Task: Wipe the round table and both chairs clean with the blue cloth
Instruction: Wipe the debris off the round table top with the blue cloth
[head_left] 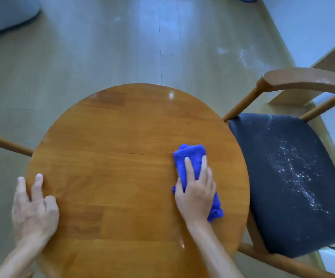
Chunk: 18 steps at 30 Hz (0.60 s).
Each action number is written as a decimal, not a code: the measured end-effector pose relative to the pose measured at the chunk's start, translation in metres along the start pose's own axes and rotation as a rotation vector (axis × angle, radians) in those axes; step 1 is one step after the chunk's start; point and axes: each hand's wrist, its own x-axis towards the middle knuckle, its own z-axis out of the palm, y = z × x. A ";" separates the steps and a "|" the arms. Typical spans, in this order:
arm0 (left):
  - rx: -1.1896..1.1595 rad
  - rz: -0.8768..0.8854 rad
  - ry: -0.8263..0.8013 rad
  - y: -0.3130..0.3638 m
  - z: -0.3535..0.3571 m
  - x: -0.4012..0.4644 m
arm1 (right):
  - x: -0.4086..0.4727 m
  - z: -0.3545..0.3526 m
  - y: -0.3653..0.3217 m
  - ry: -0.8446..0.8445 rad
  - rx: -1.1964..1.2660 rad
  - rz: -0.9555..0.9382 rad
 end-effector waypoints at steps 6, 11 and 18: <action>-0.060 -0.005 -0.012 0.025 -0.017 -0.011 | -0.107 -0.014 -0.031 -0.211 0.187 -0.634; -0.025 -0.013 0.069 0.027 -0.012 -0.013 | -0.036 -0.016 0.037 -0.072 0.058 -0.518; 0.011 0.002 0.088 0.022 -0.006 -0.009 | 0.114 0.050 -0.015 0.051 -0.014 0.175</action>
